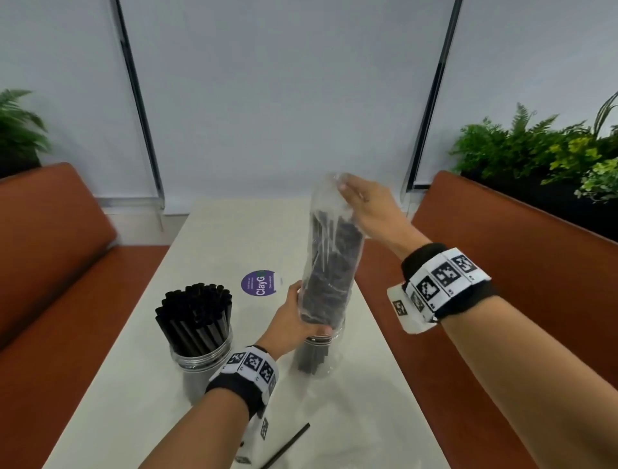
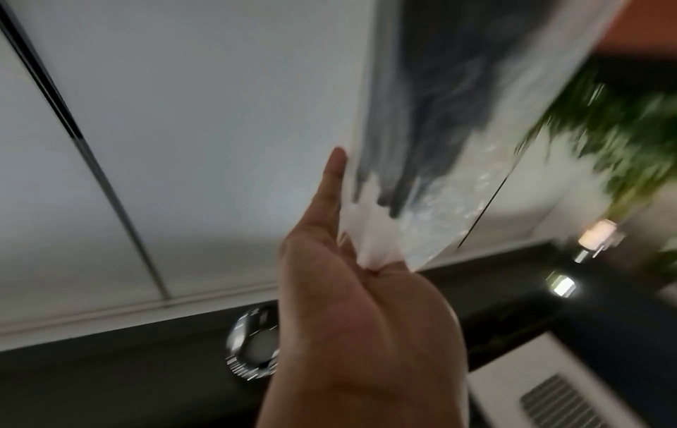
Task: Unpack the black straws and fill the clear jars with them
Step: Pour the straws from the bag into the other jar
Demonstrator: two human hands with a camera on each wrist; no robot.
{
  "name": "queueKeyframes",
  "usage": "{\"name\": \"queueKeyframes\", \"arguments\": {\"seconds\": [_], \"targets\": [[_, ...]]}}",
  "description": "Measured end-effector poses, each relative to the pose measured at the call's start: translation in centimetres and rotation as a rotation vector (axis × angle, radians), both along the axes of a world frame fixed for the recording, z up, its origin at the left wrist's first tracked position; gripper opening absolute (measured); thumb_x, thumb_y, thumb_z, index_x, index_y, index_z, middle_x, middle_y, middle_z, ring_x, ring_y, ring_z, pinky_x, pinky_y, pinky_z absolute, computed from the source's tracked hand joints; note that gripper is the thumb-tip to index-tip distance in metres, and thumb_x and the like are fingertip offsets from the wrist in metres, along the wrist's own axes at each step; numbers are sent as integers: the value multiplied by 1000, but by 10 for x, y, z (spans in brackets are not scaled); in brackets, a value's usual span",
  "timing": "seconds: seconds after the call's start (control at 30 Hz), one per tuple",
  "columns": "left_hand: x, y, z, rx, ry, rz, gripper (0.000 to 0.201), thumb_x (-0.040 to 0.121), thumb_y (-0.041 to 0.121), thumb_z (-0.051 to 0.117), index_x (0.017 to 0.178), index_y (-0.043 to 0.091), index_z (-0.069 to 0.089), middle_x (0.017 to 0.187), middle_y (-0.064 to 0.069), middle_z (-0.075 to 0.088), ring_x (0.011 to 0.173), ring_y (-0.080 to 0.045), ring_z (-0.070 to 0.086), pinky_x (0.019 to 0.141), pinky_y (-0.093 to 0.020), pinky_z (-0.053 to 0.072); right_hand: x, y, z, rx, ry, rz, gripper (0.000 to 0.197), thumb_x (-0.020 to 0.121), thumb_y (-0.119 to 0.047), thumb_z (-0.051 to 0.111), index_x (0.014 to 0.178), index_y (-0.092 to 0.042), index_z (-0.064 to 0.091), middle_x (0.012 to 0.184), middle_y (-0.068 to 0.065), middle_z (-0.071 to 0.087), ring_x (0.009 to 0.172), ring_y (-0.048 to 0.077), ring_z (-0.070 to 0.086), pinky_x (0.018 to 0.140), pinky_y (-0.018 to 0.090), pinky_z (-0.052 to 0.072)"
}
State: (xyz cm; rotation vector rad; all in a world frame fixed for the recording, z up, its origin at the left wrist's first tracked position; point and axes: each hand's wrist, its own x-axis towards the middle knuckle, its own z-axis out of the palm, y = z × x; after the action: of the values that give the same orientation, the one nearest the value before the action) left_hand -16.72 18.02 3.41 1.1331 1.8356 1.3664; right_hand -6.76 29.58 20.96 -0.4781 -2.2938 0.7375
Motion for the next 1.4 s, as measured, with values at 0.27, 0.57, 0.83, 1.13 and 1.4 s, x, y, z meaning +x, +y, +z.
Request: {"name": "queueKeyframes", "arguments": {"seconds": [0.27, 0.57, 0.83, 1.13, 1.4], "targets": [[-4, 2, 0, -5, -38, -25, 104, 60, 20, 86, 139, 26, 18, 135, 2, 48, 115, -18, 54, 100, -32, 43, 4, -19, 1, 134, -629, 164, 60, 93, -33, 52, 145, -16, 28, 148, 9, 38, 114, 19, 47, 87, 26, 38], [-2, 4, -1, 18, -58, 29, 101, 63, 17, 84, 140, 20, 19, 130, 1, 49, 106, -14, 52, 87, -25, 42, -2, -5, -19, 121, -290, 88, 29, 97, -17, 47, 122, -8, 59, 127, 10, 61, 107, 23, 59, 98, 38, 46], [-4, 2, 4, 4, -47, 9, 101, 64, 19, 84, 141, 21, 19, 136, -2, 47, 115, -16, 50, 102, -34, 43, 1, -4, 23, 115, 29, -11, 33, 98, -27, 45, 119, -9, 61, 112, 18, 68, 91, 37, 66, 82, 47, 53], [-2, -2, 7, 9, -11, 27, 90, 68, 21, 81, 139, 19, 25, 137, -2, 48, 113, -11, 45, 94, -26, 37, 12, -10, 40, 72, 60, -76, 35, 99, -31, 40, 130, -19, 52, 119, 16, 65, 82, 36, 68, 66, 46, 57], [4, -7, 12, 50, 11, 13, 79, 75, 34, 74, 138, 22, 30, 134, 2, 51, 122, -17, 49, 101, -30, 38, 15, -25, 42, 130, -151, -42, 45, 88, -38, 59, 130, -26, 49, 121, 3, 63, 84, 32, 67, 70, 43, 58]]}}
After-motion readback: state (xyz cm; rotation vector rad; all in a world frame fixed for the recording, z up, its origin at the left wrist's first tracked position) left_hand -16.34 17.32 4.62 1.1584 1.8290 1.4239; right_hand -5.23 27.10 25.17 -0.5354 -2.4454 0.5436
